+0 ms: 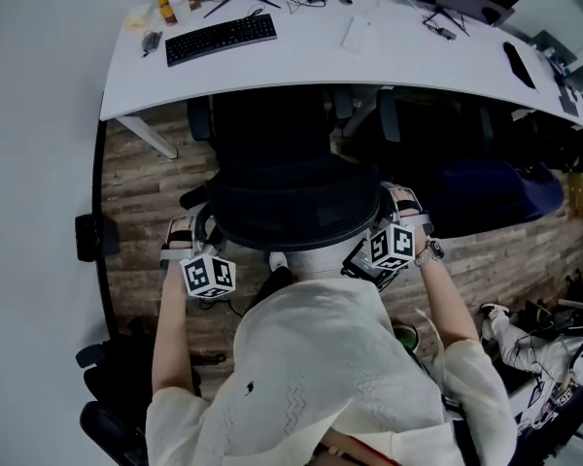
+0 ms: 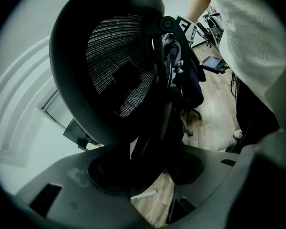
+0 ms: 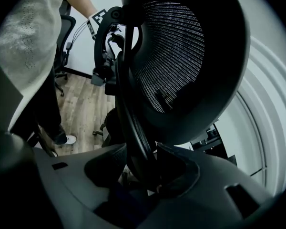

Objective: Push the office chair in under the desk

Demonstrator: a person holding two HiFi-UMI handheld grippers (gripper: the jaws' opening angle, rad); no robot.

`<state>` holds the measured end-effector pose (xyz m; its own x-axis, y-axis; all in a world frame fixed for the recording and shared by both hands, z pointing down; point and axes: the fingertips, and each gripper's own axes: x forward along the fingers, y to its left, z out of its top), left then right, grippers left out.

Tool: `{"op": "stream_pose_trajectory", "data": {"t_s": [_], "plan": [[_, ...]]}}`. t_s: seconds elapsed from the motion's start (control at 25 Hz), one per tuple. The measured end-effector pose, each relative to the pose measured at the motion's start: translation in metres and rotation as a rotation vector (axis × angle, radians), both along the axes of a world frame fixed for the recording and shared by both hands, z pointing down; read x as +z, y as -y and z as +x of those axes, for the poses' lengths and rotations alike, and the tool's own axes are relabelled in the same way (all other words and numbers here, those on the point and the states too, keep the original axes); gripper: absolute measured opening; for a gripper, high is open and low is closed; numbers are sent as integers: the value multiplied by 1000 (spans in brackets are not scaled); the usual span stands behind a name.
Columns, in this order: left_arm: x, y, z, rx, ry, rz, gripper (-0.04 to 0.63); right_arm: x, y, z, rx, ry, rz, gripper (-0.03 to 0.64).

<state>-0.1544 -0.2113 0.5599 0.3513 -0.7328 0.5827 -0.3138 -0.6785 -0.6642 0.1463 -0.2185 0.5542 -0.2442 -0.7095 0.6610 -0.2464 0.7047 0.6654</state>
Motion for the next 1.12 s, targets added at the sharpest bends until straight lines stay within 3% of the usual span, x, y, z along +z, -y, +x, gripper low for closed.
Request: {"op": "stream_pose_trajectory", "data": {"t_s": [1.12], "plan": [[-3, 68, -14, 61, 6, 20, 201, -1, 64, -14, 77, -13, 42, 209]]}}
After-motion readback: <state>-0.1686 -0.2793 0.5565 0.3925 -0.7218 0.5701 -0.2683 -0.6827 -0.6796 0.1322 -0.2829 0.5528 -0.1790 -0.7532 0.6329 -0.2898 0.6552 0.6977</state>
